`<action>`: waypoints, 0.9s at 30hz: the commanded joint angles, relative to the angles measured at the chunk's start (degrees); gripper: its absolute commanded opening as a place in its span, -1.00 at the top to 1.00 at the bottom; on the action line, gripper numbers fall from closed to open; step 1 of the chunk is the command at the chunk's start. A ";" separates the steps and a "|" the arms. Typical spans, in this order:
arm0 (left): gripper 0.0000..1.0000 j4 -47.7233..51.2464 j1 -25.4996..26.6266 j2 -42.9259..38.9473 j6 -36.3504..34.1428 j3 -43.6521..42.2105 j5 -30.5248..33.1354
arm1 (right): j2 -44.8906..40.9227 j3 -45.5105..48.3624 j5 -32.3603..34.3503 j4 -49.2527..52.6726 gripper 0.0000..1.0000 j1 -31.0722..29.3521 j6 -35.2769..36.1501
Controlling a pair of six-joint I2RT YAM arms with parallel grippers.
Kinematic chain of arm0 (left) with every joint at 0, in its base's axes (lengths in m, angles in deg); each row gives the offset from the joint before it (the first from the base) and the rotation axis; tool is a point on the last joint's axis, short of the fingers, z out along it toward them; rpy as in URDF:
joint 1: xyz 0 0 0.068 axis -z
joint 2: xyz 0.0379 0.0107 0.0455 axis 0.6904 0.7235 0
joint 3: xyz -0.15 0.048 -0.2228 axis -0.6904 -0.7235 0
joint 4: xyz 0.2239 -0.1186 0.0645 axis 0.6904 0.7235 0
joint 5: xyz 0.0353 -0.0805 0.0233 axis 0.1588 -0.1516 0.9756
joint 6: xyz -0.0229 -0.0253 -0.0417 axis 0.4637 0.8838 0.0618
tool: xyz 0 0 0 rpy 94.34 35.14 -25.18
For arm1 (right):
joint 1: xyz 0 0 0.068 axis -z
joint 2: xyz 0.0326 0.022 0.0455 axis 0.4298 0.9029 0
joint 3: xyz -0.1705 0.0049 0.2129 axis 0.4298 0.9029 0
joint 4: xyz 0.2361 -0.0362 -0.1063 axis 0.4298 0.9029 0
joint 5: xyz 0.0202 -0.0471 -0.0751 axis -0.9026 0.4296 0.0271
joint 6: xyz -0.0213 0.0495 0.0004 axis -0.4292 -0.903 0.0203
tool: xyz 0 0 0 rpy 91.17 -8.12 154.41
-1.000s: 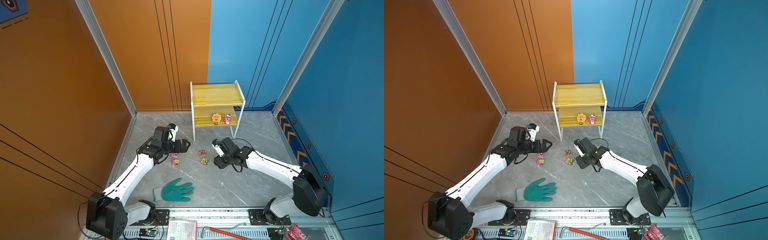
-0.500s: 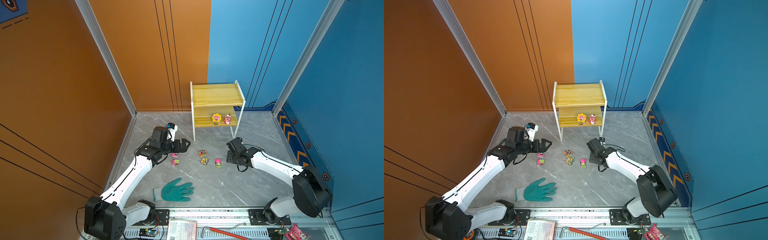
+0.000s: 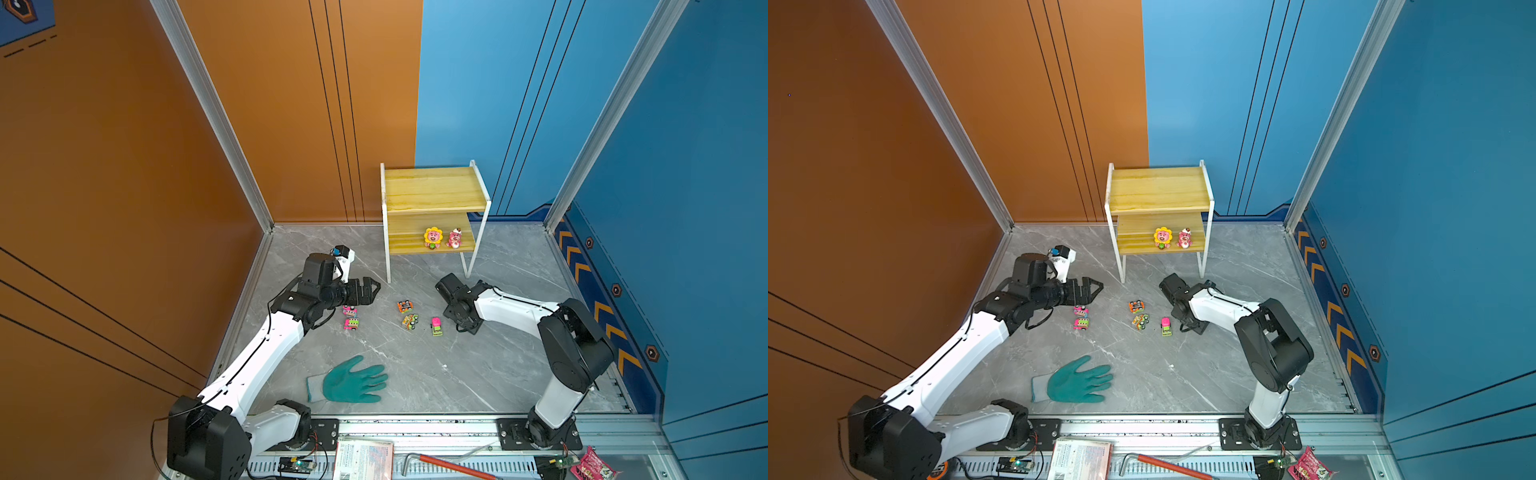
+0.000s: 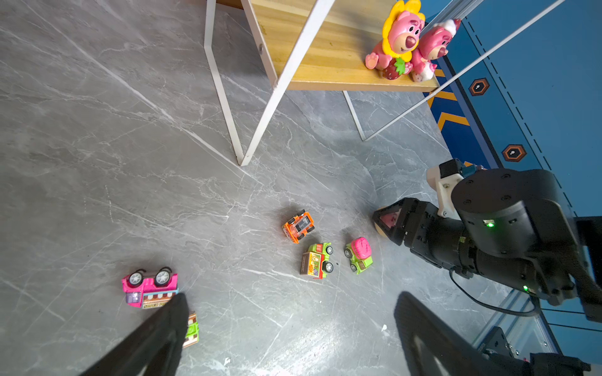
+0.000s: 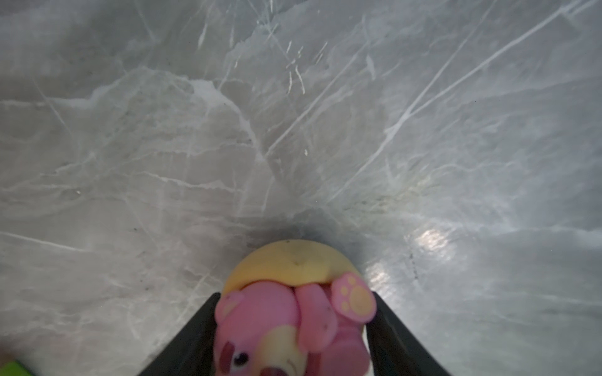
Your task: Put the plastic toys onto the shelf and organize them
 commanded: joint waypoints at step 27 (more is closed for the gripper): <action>-0.96 -0.76 0.45 -0.75 -1.19 -1.06 -3.92 | -29.61 25.02 6.54 -27.51 -0.89 -6.66 41.75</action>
